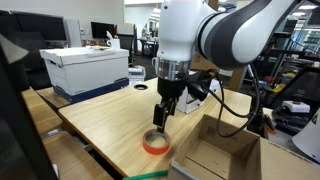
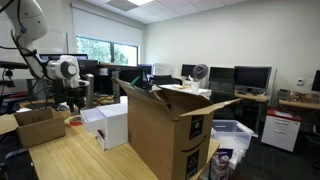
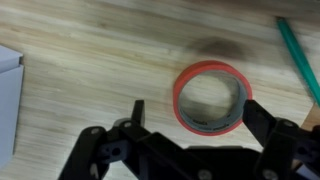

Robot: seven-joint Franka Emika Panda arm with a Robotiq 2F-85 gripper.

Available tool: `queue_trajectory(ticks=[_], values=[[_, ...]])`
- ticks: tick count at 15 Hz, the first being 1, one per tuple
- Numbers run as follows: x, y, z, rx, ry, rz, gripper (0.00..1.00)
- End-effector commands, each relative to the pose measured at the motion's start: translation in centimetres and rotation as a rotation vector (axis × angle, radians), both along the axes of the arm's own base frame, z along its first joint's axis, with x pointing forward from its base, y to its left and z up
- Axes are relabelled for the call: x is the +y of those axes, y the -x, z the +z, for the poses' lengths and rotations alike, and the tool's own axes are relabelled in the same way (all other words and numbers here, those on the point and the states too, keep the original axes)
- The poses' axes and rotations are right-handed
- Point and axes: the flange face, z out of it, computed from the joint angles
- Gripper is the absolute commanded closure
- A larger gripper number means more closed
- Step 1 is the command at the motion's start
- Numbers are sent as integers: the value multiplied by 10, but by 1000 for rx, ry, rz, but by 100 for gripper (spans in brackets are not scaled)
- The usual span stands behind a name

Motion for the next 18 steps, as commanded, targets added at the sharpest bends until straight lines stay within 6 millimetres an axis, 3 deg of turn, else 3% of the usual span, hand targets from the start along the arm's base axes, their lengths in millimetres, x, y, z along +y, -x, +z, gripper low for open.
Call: queue_trajectory(ticks=[1,9,18], values=[[9,0,-2,-2,-7,11,0],[33,-1,-11,8,-14,43,0],[29,-8,-26,23,-2,36,0]])
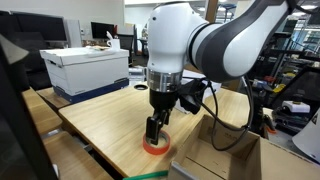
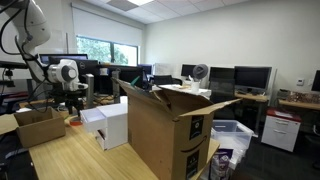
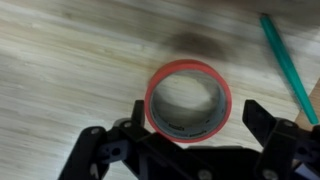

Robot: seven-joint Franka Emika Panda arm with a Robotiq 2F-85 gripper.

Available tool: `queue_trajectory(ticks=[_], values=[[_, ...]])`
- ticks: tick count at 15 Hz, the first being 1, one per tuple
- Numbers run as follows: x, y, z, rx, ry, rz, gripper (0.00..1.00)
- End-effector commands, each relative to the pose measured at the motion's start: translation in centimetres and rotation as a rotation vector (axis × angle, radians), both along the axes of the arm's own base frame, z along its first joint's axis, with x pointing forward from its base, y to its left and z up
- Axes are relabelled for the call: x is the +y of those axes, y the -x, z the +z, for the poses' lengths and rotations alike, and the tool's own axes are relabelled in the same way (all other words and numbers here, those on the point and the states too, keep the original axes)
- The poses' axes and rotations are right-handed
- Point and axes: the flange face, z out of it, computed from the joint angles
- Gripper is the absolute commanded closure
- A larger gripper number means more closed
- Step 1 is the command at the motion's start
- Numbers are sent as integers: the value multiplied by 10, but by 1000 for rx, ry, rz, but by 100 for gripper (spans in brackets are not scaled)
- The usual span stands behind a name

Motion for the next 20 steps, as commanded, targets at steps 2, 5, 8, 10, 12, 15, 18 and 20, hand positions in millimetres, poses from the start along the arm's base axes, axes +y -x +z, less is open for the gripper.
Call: queue_trajectory(ticks=[2,5,8,10,12,15,18,20], values=[[-3,-5,-7,10,2,-3,0],[-5,-7,-10,13,4,-7,0],[-3,-7,-12,16,5,-10,0],[-3,-7,-14,17,5,-10,0],[-3,-7,-15,16,7,-11,0],[-2,-7,-17,21,10,-9,0],[-2,-7,-21,27,10,-9,0],[-2,-7,-25,32,13,-10,0]])
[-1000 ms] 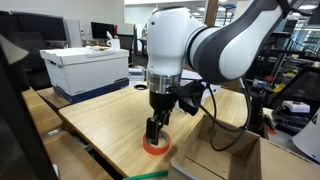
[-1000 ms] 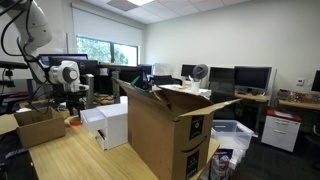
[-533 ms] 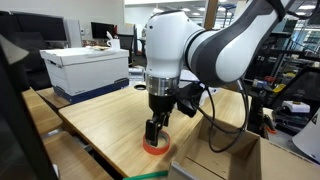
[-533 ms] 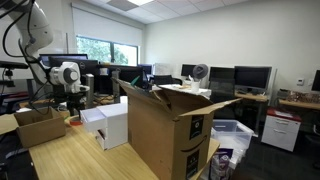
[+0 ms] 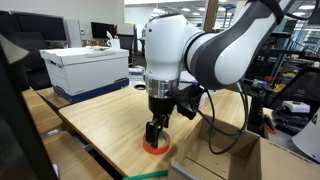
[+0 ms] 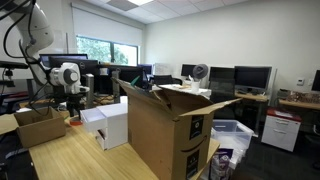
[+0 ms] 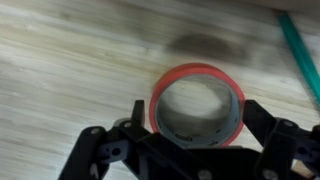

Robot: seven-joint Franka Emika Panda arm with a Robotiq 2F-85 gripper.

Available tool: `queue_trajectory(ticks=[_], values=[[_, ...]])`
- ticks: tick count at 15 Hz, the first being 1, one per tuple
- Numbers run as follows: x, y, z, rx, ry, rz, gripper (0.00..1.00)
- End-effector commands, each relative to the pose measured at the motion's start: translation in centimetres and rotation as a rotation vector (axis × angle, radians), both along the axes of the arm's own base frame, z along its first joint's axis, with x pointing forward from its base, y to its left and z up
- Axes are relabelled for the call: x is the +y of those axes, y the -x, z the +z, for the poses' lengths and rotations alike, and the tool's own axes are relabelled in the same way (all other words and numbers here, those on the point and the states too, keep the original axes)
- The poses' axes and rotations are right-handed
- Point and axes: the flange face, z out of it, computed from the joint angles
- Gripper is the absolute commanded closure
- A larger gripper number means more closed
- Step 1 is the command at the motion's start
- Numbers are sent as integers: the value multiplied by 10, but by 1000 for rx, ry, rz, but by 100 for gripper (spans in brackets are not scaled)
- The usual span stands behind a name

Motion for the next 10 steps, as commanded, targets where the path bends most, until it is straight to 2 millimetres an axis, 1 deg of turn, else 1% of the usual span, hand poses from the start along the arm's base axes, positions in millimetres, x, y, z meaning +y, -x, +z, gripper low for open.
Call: queue_trajectory(ticks=[1,3,10], values=[[1,-1,-7,13,0,1,0],[1,-2,-11,18,1,0,0],[0,-5,-13,20,-3,-3,0]])
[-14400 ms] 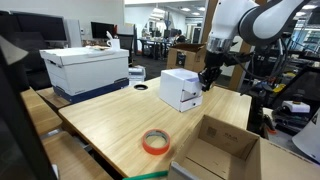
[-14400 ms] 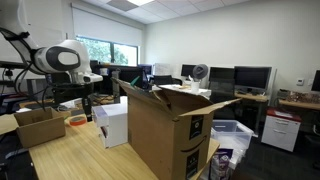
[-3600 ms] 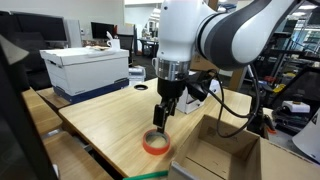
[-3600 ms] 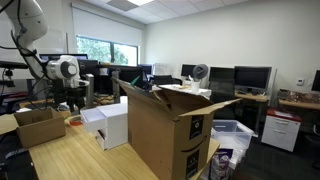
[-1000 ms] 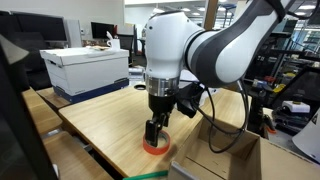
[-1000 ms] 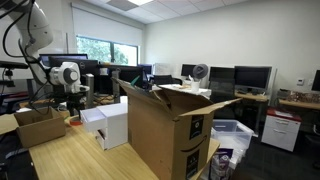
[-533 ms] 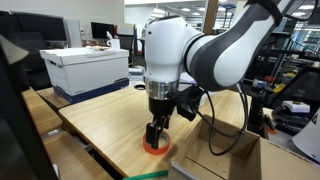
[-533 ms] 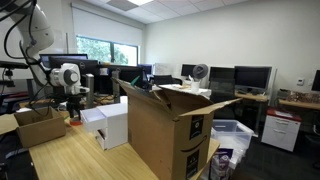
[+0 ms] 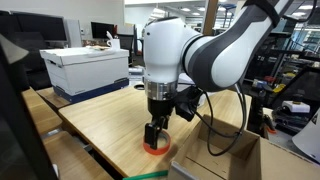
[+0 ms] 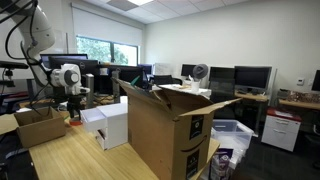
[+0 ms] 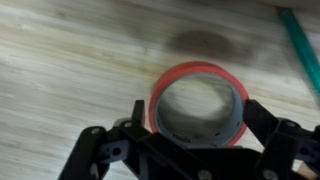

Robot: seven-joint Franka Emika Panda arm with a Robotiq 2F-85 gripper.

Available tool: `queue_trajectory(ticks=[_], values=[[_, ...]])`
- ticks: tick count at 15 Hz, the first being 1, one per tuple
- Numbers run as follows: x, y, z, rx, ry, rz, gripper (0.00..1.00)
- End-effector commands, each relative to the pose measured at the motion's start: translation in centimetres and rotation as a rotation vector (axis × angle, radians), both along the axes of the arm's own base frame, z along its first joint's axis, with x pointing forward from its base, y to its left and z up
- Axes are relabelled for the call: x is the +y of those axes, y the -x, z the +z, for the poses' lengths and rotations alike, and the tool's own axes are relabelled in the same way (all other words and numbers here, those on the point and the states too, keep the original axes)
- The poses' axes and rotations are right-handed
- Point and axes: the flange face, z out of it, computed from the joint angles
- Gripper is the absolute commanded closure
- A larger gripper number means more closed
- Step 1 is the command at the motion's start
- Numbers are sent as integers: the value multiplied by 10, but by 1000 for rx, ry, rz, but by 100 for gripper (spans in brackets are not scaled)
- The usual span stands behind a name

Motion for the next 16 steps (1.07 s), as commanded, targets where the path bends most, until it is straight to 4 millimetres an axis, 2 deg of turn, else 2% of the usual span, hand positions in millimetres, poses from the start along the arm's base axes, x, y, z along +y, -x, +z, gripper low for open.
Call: queue_trajectory(ticks=[1,16], values=[[-1,-2,-7,14,-5,1,0],[-8,-4,2,7,-15,-5,0]])
